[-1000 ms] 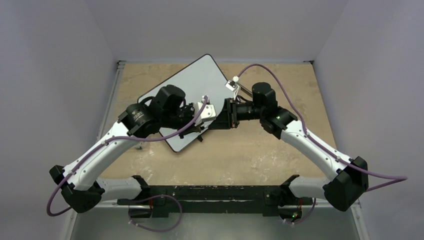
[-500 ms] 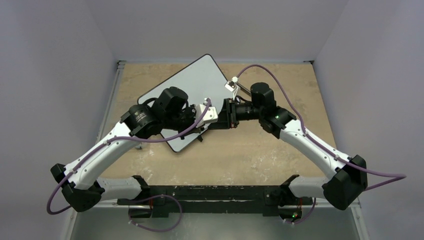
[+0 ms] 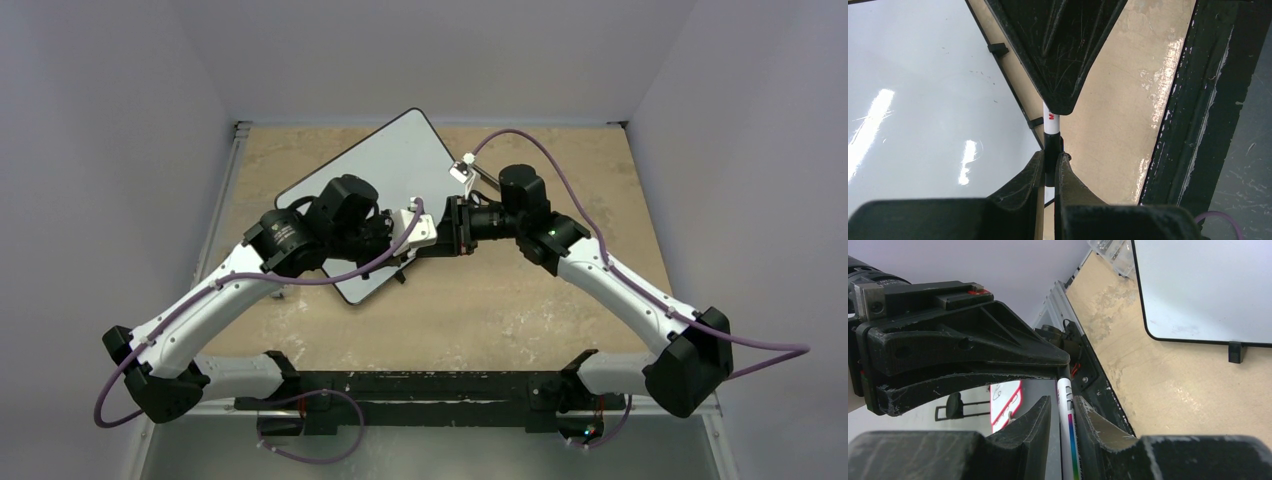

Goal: Write a sentence on the whiteboard
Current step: Pass from the left arm to the right, then open the pen cap from the whiteboard marker.

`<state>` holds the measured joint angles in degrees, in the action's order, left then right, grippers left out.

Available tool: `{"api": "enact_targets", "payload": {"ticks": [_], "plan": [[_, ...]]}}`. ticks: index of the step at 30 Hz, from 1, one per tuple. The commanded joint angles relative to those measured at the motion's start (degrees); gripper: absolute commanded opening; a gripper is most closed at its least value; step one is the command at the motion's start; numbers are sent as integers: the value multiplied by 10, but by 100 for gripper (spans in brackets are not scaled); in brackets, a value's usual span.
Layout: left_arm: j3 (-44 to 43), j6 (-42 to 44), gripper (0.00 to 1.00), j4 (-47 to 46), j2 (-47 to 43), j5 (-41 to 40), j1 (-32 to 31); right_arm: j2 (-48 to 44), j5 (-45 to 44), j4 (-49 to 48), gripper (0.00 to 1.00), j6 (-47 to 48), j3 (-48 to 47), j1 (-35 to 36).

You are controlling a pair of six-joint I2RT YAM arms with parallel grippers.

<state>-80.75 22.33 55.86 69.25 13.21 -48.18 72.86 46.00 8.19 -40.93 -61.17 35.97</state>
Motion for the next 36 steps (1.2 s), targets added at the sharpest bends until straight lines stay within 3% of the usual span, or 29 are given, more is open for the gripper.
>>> {"api": "enact_targets", "payload": {"ticks": [1,9,14,16,20,23,30,36], "plan": [[1,13,0,-13,-1,2,-6,4,2,-17,23,3,-22,1],[3,13,0,-14,2,-7,-7,6,12,-30,0,-2,-16,2],[4,8,0,-25,-1,-34,-7,-2,12,-37,0,1,-8,2],[3,-1,10,-28,-4,-52,-7,-7,7,-35,0,6,-8,1],[12,-20,44,-43,-17,-94,-6,-25,-2,-34,0,4,-11,2],[17,-27,54,-49,-24,-107,-6,-36,-14,-27,0,4,-17,1],[21,-31,51,-53,-24,-88,-6,-55,-14,-24,0,7,-18,1],[6,-37,29,-50,-10,-48,-6,-62,-2,-43,0,3,-7,1]]}}
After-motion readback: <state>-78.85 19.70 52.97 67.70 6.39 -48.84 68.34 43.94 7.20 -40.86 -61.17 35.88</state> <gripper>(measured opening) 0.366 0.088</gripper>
